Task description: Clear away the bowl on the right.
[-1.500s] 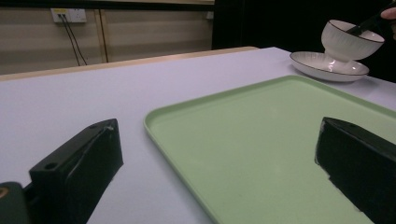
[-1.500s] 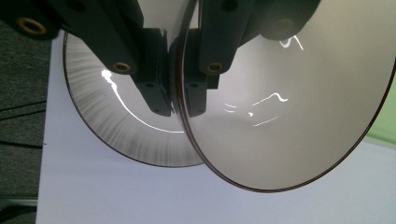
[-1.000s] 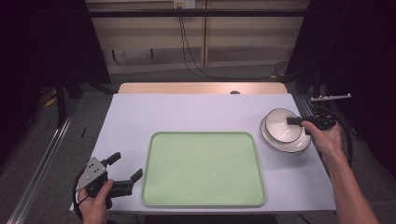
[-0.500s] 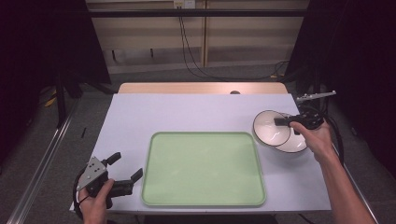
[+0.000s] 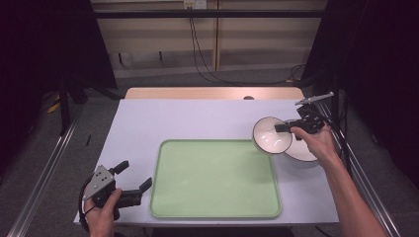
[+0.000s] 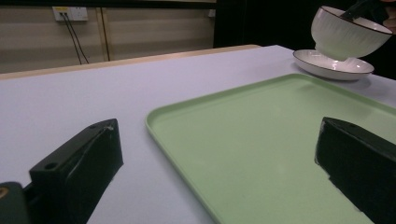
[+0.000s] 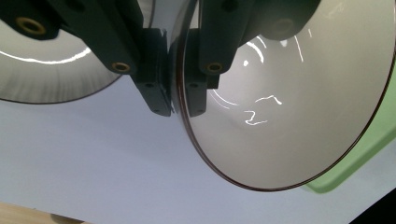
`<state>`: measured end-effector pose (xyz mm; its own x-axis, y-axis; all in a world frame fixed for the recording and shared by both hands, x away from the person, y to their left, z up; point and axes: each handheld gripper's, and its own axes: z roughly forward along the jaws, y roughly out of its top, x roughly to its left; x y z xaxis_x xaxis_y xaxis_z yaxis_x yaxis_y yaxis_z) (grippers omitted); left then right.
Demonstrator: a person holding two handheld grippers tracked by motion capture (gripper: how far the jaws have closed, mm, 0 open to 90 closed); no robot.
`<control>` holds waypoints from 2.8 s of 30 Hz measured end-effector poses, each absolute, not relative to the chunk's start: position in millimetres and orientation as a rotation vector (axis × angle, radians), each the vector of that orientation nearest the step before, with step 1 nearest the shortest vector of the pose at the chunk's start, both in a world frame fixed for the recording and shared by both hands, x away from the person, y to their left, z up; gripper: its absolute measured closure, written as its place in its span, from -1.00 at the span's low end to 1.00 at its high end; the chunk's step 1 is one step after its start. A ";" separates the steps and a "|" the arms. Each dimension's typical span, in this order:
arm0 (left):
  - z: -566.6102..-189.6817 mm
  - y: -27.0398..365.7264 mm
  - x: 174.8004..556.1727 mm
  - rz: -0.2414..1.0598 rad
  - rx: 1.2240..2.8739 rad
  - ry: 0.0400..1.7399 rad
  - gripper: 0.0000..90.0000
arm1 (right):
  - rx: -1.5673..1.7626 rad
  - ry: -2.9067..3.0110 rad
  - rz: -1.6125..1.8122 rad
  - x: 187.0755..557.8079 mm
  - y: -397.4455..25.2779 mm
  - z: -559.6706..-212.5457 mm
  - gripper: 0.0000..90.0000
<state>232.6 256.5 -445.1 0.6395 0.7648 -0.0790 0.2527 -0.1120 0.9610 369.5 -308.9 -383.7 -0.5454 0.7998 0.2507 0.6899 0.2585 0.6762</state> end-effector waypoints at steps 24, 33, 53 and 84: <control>-445.3 257.6 232.4 0.528 1.669 0.845 -0.98 | 1.453 2.486 1.058 398.4 -271.0 -420.5 0.83; -445.3 257.3 232.1 0.526 1.671 0.841 -0.98 | 1.500 2.504 1.004 400.5 -266.9 -429.1 0.83; -445.4 256.5 231.8 0.532 1.677 0.841 -0.98 | 1.478 2.542 0.918 403.8 -264.4 -441.6 0.84; -445.3 257.0 231.9 0.527 1.678 0.838 -0.98 | 1.451 2.524 0.900 403.1 -262.3 -446.1 0.84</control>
<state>231.9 257.0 -445.3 0.6464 0.7587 -0.0809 0.2554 -0.1153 0.9599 403.1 -262.3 -446.1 -0.5431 0.8147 0.2032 0.7595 0.3734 0.5328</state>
